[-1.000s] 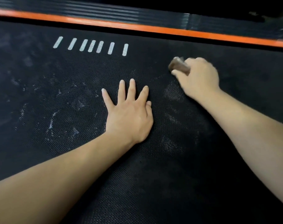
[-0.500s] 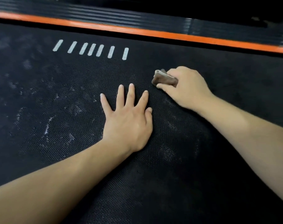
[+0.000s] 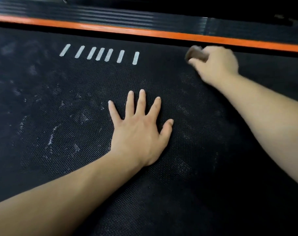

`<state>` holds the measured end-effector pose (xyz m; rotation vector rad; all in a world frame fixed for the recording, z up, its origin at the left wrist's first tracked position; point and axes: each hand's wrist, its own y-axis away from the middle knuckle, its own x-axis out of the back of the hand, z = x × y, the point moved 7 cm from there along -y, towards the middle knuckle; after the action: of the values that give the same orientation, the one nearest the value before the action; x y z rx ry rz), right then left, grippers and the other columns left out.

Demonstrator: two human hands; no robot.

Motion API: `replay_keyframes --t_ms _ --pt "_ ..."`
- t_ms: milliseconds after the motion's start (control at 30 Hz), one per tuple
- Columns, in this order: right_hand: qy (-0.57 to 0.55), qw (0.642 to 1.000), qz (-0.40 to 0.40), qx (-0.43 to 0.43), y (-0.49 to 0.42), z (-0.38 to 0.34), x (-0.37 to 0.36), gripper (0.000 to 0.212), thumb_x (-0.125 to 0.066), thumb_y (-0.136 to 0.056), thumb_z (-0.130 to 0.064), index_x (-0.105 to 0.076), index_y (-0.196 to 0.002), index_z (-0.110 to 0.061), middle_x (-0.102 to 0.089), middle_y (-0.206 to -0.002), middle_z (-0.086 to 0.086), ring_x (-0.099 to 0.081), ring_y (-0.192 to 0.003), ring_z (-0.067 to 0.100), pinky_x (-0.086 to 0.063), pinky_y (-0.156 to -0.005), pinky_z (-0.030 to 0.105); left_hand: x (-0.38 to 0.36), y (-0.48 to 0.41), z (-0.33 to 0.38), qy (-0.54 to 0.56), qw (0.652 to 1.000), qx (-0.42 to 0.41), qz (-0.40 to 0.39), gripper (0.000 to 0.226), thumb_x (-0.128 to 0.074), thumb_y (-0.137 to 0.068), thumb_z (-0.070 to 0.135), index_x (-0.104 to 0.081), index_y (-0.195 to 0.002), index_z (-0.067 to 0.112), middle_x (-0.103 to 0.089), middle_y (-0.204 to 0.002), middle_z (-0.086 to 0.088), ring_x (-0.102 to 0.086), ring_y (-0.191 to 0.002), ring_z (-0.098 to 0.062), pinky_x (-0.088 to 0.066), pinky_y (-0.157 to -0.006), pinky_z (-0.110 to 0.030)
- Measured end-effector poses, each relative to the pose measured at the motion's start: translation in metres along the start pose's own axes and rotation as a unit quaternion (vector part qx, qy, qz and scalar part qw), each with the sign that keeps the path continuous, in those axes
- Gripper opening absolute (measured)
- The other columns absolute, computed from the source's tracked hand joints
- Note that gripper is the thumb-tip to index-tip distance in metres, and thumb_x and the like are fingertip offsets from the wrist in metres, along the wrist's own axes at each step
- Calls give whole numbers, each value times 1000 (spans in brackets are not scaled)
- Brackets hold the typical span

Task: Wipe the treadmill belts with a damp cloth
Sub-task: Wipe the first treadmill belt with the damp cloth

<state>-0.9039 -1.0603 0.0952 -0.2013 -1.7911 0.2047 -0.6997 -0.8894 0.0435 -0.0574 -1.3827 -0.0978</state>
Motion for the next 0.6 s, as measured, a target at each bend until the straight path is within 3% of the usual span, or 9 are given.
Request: replay_keyframes --t_ms 67,267,400,467,600 --pt "-2 998 19 -58 -10 11 2 42 -60 -87 -61 -66 -92 -20 -69 -95 4 -64 -98 34 -50 -85 42 0 -1 0 -3 1000 0 -2 74 -11 -98 73 -11 -163 38 0 -174 -4 11 -159 -30 9 -119 -71" --pt "-52 993 -58 92 28 -29 -13 41 -61 -88 -61 -50 -73 -24 -60 -84 -2 -53 -80 25 -41 -71 36 0 0 0 -4 1000 1 -4 74 -9 -97 73 -11 -163 39 0 -174 -3 11 -159 -30 8 -119 -71" --pt "-21 998 9 -59 -21 4 -4 38 -60 -89 -60 -65 -92 -23 -71 -102 5 -64 -101 35 -49 -87 42 1 -1 1 -3 1000 -1 -7 74 -10 -98 72 -11 -163 38 0 -174 -4 12 -159 -30 9 -119 -70" --pt "-5 996 34 -86 -30 1 -7 36 -60 -90 -59 -64 -92 -23 -70 -105 6 -64 -103 35 -49 -91 44 2 0 1 -4 1000 0 -6 73 -10 -98 72 -10 -163 38 1 -174 -4 12 -159 -30 8 -120 -70" --pt "-42 999 -6 13 -22 -33 -27 38 -58 -91 -59 -61 -83 -22 -65 -89 2 -61 -89 29 -47 -80 42 3 0 1 -3 1000 1 -9 72 -11 -99 71 -8 -163 38 3 -174 -4 14 -159 -30 10 -119 -70"
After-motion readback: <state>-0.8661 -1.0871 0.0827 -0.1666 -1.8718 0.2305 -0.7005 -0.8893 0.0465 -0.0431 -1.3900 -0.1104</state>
